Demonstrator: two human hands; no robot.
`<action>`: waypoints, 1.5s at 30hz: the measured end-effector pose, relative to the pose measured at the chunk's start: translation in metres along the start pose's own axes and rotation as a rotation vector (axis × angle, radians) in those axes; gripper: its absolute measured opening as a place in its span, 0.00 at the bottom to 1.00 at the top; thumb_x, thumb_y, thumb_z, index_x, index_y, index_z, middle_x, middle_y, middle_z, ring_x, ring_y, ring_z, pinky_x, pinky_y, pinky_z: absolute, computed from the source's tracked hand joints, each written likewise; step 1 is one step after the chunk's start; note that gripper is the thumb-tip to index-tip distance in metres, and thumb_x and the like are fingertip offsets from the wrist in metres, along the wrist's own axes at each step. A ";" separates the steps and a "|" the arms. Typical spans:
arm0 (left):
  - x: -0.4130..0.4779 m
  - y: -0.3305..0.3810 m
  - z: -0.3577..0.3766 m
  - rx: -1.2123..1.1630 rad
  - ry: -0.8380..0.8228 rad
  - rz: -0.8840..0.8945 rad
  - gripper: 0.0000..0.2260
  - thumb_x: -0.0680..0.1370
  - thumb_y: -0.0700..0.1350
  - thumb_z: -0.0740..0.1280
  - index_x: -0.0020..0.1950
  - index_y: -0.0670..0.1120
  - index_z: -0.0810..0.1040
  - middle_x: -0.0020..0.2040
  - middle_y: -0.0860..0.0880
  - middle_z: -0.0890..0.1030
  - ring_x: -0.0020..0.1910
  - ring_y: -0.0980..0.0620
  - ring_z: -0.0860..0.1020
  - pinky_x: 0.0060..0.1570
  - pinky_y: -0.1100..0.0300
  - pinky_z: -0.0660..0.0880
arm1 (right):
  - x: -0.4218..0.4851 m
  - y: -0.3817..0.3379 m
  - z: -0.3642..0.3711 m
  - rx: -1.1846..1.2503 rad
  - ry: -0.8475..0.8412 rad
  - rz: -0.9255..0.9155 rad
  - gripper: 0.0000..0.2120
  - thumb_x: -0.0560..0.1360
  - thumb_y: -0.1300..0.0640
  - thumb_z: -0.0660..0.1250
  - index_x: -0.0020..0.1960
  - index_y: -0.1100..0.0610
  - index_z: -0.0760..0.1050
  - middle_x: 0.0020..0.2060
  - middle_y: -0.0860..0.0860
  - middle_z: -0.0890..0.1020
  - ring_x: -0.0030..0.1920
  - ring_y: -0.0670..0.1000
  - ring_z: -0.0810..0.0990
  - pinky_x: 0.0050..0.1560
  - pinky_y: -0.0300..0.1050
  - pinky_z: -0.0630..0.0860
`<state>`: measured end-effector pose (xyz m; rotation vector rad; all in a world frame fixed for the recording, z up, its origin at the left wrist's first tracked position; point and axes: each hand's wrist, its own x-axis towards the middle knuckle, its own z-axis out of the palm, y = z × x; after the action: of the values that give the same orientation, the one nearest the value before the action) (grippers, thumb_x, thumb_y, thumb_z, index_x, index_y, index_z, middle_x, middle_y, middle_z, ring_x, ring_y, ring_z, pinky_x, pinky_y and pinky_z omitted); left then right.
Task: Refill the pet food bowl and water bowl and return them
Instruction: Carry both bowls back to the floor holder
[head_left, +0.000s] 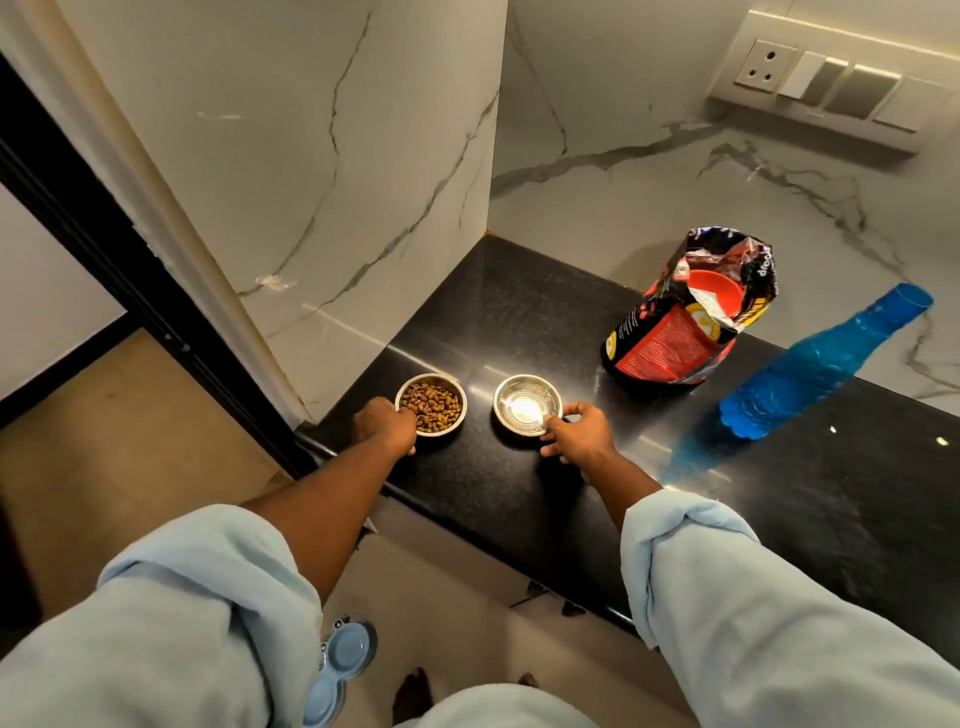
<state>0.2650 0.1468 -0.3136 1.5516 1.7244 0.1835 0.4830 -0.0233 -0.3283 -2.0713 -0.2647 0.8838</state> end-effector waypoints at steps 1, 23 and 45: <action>0.001 -0.001 0.002 -0.008 -0.019 0.004 0.09 0.83 0.44 0.66 0.59 0.42 0.80 0.50 0.44 0.86 0.25 0.50 0.82 0.26 0.62 0.73 | 0.000 0.000 0.000 -0.001 0.007 0.001 0.12 0.82 0.57 0.70 0.62 0.57 0.72 0.42 0.58 0.88 0.31 0.52 0.86 0.27 0.41 0.73; -0.005 -0.060 -0.015 -0.157 -0.069 0.093 0.04 0.84 0.43 0.67 0.55 0.43 0.78 0.48 0.42 0.88 0.28 0.50 0.84 0.25 0.64 0.73 | -0.052 0.008 0.028 0.067 0.150 -0.013 0.15 0.81 0.64 0.67 0.67 0.59 0.74 0.37 0.61 0.86 0.29 0.52 0.85 0.28 0.42 0.78; -0.073 -0.216 -0.086 -0.213 0.313 -0.134 0.08 0.80 0.44 0.66 0.48 0.41 0.83 0.49 0.38 0.86 0.47 0.36 0.84 0.47 0.51 0.81 | -0.160 -0.003 0.140 -0.106 -0.276 -0.273 0.09 0.83 0.66 0.65 0.62 0.62 0.76 0.44 0.66 0.86 0.25 0.51 0.81 0.26 0.43 0.80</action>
<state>0.0385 0.0634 -0.3484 1.2979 1.9708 0.5479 0.2722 -0.0093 -0.3016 -1.9444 -0.7386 1.0011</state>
